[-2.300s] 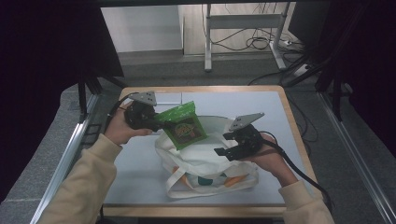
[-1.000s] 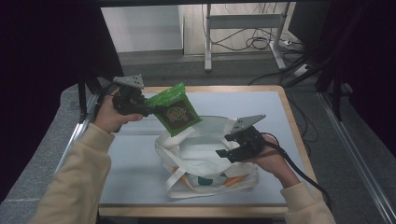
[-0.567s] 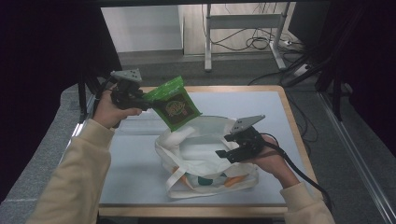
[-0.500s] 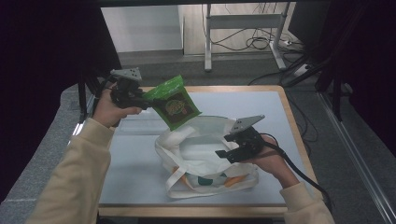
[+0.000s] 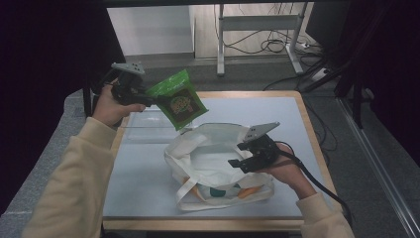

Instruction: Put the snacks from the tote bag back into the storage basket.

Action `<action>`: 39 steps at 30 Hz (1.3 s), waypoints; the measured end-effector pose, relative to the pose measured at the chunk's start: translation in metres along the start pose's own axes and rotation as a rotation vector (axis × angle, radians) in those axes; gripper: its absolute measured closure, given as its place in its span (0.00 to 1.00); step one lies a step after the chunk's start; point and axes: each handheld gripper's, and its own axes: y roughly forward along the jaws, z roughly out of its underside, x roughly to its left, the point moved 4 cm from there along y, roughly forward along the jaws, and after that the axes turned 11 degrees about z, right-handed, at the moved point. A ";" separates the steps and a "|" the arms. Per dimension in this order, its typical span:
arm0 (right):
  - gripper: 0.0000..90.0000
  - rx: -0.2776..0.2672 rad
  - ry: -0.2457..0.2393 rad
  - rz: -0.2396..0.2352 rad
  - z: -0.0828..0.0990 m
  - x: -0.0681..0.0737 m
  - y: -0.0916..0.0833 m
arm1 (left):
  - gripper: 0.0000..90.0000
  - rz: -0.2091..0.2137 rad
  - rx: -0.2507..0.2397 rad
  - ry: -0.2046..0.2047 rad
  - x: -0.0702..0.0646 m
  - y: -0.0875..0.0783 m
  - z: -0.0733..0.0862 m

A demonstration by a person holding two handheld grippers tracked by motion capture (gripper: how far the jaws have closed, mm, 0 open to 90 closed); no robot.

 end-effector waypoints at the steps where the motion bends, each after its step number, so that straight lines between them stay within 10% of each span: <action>1: 0.38 0.002 -0.002 -0.001 0.000 0.000 0.000 | 0.84 -0.001 0.001 -0.003 0.003 -0.001 0.000; 39: 0.37 0.001 0.014 0.020 0.000 -0.001 0.009 | 0.84 -0.045 0.025 -0.113 0.086 -0.006 0.014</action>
